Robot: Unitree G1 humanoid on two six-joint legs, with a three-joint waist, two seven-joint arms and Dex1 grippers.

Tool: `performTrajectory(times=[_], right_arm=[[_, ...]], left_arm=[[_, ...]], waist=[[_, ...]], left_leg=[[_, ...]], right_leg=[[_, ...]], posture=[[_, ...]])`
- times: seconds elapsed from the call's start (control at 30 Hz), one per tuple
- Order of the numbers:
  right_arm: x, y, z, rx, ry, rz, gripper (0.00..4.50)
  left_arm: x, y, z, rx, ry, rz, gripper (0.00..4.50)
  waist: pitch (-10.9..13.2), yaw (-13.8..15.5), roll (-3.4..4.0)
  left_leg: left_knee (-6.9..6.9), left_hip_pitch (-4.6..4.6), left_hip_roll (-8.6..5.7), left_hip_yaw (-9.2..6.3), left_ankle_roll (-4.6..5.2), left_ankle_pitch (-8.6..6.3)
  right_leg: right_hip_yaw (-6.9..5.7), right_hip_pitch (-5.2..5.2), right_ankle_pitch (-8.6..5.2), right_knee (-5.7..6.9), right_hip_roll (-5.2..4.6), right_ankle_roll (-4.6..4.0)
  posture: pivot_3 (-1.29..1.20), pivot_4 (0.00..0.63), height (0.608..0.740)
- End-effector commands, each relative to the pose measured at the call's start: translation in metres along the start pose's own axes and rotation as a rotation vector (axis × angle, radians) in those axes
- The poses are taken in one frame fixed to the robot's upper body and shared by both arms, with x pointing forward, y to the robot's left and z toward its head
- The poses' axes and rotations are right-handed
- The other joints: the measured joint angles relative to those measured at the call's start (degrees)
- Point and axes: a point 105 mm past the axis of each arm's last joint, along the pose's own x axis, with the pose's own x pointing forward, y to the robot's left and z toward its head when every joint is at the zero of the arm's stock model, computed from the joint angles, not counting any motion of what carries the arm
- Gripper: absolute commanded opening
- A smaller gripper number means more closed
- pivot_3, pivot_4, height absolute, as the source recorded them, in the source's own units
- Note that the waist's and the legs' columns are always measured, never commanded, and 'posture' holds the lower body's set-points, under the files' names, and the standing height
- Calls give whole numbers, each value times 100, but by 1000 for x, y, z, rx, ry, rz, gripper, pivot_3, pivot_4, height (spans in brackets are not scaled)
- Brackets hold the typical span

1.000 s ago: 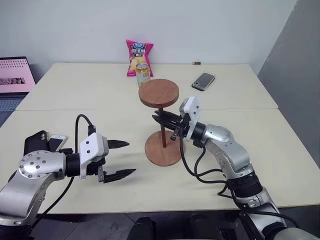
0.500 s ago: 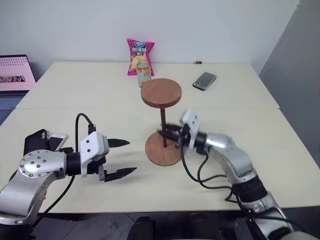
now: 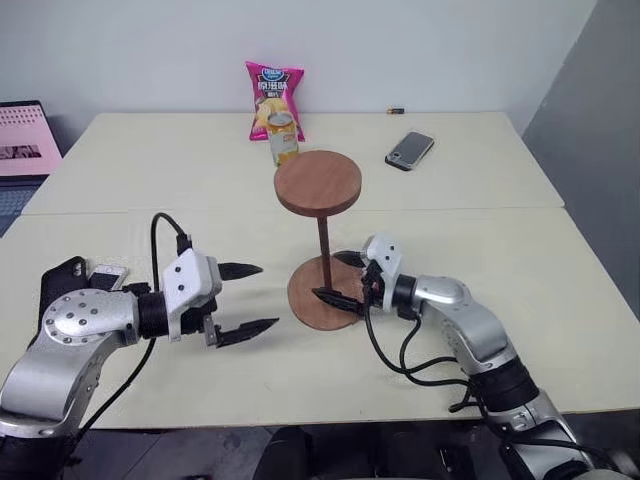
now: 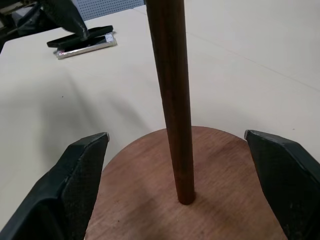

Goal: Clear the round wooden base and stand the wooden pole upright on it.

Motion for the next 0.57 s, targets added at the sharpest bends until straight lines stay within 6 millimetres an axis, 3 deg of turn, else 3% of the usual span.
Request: performTrajectory(times=[0.03, 0.13, 0.33, 0.57], right_arm=[[-26, -6, 20, -149, -3, 25, 4426], [-41, -9, 23, -187, 24, 35, 4426], [-99, -22, 34, -283, 119, 65, 4426], [-123, -22, 35, -272, 174, 77, 4426]], left_arm=[[-13, 13, 0, 14, 79, 93, 4500], [-20, 15, -7, 19, 132, 120, 4500], [-42, 19, -17, -19, 173, 182, 4500], [-48, 16, -21, -32, 187, 168, 4500]], waist=[[14, -1, -14], [37, -3, -16], [72, 10, -8], [74, 41, -9]], left_leg=[[0, 0, -1, 0, 0, 0], [0, 0, -1, -1, 0, 0], [-1, -3, 1, -2, 0, 0], [0, -1, 2, -2, 0, 0]], right_leg=[[0, 0, 0, -1, -1, 0], [-1, 0, 0, -1, -1, 1], [-3, -1, 0, -2, -2, 0], [-5, 3, 0, -3, -2, 1]], posture=[[0, 150, 740], [0, 150, 740], [0, 150, 740], [0, 150, 740]])
